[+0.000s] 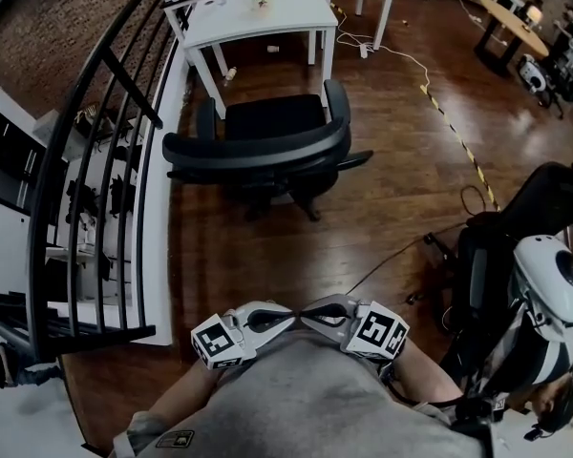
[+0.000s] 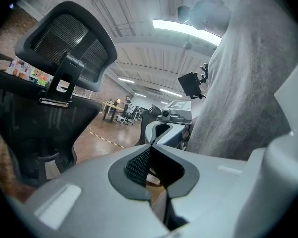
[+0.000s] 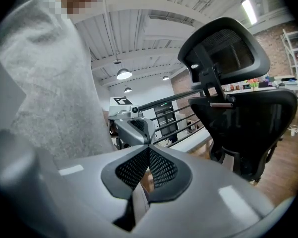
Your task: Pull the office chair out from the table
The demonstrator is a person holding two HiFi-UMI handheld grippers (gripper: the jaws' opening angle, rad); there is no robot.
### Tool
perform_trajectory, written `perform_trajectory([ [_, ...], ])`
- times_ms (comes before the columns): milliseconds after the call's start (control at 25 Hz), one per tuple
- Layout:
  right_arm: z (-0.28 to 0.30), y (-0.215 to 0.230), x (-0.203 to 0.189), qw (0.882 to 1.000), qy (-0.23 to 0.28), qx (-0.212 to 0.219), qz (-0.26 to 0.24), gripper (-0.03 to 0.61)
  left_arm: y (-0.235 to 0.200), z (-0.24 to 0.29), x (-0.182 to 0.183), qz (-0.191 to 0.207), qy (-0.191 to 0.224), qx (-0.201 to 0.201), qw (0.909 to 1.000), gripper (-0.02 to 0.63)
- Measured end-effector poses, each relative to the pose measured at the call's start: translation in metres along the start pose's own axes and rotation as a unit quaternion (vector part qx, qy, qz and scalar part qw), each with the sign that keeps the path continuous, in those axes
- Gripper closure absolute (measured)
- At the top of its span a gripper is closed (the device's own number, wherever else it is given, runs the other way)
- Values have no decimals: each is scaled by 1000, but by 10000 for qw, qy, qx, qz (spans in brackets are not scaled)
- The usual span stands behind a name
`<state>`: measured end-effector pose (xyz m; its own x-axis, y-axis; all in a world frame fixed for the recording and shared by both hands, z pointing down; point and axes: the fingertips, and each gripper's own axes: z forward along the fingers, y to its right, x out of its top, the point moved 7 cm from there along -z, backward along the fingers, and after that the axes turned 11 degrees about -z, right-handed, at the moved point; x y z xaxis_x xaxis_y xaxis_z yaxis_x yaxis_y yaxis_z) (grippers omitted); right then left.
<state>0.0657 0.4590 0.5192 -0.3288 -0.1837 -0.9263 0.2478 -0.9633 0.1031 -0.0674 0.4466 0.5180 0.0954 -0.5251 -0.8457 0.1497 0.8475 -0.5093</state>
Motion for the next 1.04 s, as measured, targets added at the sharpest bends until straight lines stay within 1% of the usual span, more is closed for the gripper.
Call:
perform_trajectory([
  [600,5,7,12,9998,71,-124,-159,572,-6,-5,9,212,166,5,9996,611],
  [1040,11,7,24,9998,1,-142,-111,572,-6,-17,13,160,173,41,9997,611],
])
